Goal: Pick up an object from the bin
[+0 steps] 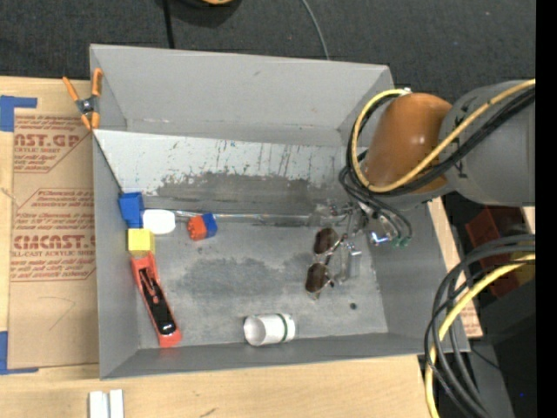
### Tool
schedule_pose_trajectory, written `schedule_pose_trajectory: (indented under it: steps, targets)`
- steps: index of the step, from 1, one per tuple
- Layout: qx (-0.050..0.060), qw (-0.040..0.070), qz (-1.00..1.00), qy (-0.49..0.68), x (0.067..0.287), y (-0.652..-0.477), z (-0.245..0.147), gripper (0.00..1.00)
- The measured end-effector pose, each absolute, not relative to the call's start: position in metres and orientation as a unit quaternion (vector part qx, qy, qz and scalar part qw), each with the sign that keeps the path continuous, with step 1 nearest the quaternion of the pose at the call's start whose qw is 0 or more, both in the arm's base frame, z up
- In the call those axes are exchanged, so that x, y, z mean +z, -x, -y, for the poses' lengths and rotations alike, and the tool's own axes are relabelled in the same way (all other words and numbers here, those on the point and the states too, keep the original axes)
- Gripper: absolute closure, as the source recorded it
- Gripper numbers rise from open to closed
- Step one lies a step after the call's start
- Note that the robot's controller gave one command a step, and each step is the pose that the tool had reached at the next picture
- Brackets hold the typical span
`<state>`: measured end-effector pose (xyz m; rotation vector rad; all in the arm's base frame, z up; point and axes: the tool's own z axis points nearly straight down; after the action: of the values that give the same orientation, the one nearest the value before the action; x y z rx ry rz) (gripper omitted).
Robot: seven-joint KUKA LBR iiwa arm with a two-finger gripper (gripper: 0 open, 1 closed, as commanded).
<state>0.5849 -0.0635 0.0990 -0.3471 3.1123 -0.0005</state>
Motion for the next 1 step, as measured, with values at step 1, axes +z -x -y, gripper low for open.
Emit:
schedule_pose_trajectory:
  steps: [1]
  targets:
    - [0.001,0.003,-0.994,0.107,0.0697,-0.5839,0.0593,1.0]
